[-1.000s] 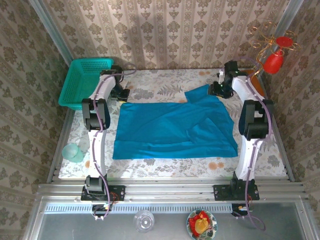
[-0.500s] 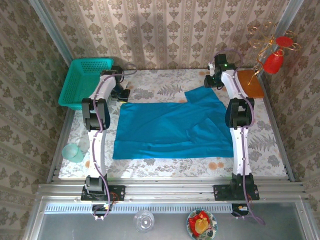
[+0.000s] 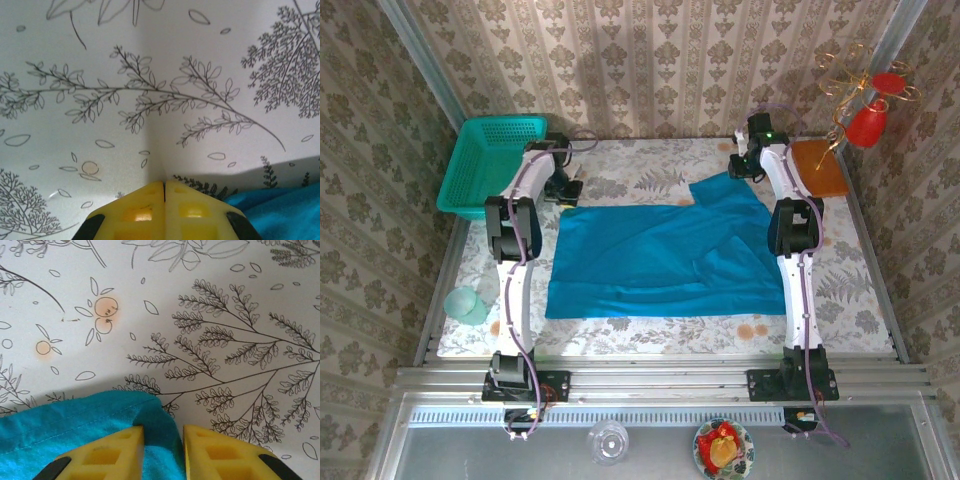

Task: Fold the inside-out t-shirt
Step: Fold the T-shirt at the center of the table.

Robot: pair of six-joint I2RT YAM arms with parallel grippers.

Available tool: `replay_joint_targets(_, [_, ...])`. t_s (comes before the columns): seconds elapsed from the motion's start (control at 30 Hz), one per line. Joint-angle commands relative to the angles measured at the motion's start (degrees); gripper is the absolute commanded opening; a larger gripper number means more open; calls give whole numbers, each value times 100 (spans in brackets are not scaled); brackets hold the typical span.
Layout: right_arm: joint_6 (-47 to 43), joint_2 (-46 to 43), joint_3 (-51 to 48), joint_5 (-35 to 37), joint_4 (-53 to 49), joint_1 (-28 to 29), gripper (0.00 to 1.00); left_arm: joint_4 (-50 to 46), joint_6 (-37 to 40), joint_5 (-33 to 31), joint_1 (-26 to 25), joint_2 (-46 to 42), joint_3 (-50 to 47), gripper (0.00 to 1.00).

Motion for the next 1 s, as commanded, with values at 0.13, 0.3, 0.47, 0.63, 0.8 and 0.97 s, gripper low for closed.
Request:
replay_joint_targets(0.13, [93, 46, 239, -180, 189, -15, 9, -76, 101, -127, -28, -327, -129, 0])
replay_joint_targets(0.3, [243, -311, 218, -113, 89, -15, 0, 139, -4, -116, -20, -529, -171, 0])
replay_joint_targets(0.47, [509, -1016, -289, -52, 141, -23, 0, 679, -193, -118, -18, -1035, -594, 0])
replay_joint_targets(0.63, [1033, -1783, -1021, -305, 172, -154, 0, 1229, -419, -173, -2, -1580, -1167, 0])
replay_joint_targets(0.8, [1221, -2605, -2066, -258, 355, -197, 0, 1703, -640, -154, 34, -2055, -1795, 0])
replay_joint_targets(0.97, [1378, -3595, -3466, -185, 768, -234, 0, 2271, -900, -145, 82, -2637, -2632, 0])
